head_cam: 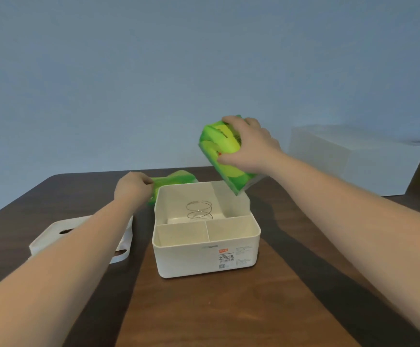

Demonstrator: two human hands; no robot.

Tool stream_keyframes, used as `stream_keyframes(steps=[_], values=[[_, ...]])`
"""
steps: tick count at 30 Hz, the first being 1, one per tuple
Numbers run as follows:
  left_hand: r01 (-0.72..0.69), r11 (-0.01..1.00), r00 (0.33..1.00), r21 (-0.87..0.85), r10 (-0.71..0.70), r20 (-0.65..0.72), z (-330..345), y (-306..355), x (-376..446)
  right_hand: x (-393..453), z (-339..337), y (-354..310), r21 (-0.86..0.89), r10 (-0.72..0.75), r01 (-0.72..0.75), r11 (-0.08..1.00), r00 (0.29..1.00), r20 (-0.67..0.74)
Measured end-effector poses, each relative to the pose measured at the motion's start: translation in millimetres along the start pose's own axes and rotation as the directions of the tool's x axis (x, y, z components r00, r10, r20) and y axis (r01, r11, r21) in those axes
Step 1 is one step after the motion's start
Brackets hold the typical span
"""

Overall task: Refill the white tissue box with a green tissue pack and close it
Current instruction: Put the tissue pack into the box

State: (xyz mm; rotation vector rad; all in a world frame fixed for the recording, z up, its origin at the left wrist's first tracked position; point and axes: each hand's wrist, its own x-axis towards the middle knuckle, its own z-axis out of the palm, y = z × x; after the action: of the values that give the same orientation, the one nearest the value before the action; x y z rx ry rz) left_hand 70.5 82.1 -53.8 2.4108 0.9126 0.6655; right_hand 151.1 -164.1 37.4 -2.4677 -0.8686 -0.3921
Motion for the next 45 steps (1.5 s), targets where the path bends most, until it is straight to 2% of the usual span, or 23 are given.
stream_keyframes(steps=[3, 6, 12, 18, 22, 25, 28, 30, 34, 36, 38, 45], values=[[-0.038, 0.999, 0.998, -0.001, 0.038, 0.041, 6, -6, 0, -1, 9, -13, 0.022, -0.19, 0.189, 0.982, 0.973, 0.128], [-0.046, 0.999, 0.997, 0.0, 0.046, 0.063, 8, -10, 2, -4, 22, -19, -0.013, -0.339, 0.359, 0.933, 0.892, 0.3], [-0.061, 0.998, 0.995, -0.01, 0.062, 0.074, 7, -15, 1, -11, 34, -24, -0.192, -0.407, 0.566, 0.802, 0.752, 0.519], [-0.034, 0.999, 0.997, -0.002, 0.034, 0.07, -4, -24, -3, -12, 37, -29, -0.173, -0.381, 0.601, 0.781, 0.676, 0.63], [-0.036, 0.999, 0.995, 0.013, 0.035, 0.098, -14, -32, -7, -10, 38, -29, -0.122, -0.339, 0.554, 0.823, 0.653, 0.677], [-0.032, 0.999, 0.992, 0.021, 0.029, 0.12, -24, -36, -12, -10, 42, -30, -0.019, -0.352, 0.499, 0.866, 0.637, 0.686], [-0.032, 0.999, 0.993, 0.034, 0.028, 0.115, -36, -41, -18, -13, 46, -32, 0.011, -0.337, 0.453, 0.892, 0.647, 0.684], [-0.03, 0.999, 0.994, 0.043, 0.025, 0.105, -45, -46, -22, -15, 45, -35, -0.005, -0.319, 0.427, 0.904, 0.683, 0.657], [0.038, 0.999, 0.998, 0.028, -0.039, 0.039, -66, -62, -28, -20, 40, -58, 0.034, -0.359, 0.385, 0.922, 0.819, 0.448], [0.078, 0.996, 0.997, 0.034, -0.079, 0.008, -76, -74, -31, -21, 44, -78, 0.074, -0.374, 0.373, 0.925, 0.858, 0.352], [0.118, 0.991, 0.993, 0.063, -0.118, -0.006, -83, -87, -33, -22, 53, -96, 0.076, -0.358, 0.354, 0.932, 0.872, 0.333], [0.258, 0.952, 0.964, 0.167, -0.266, 0.023, -99, -134, -46, -35, 104, -155, -0.018, -0.291, 0.328, 0.944, 0.862, 0.414]])
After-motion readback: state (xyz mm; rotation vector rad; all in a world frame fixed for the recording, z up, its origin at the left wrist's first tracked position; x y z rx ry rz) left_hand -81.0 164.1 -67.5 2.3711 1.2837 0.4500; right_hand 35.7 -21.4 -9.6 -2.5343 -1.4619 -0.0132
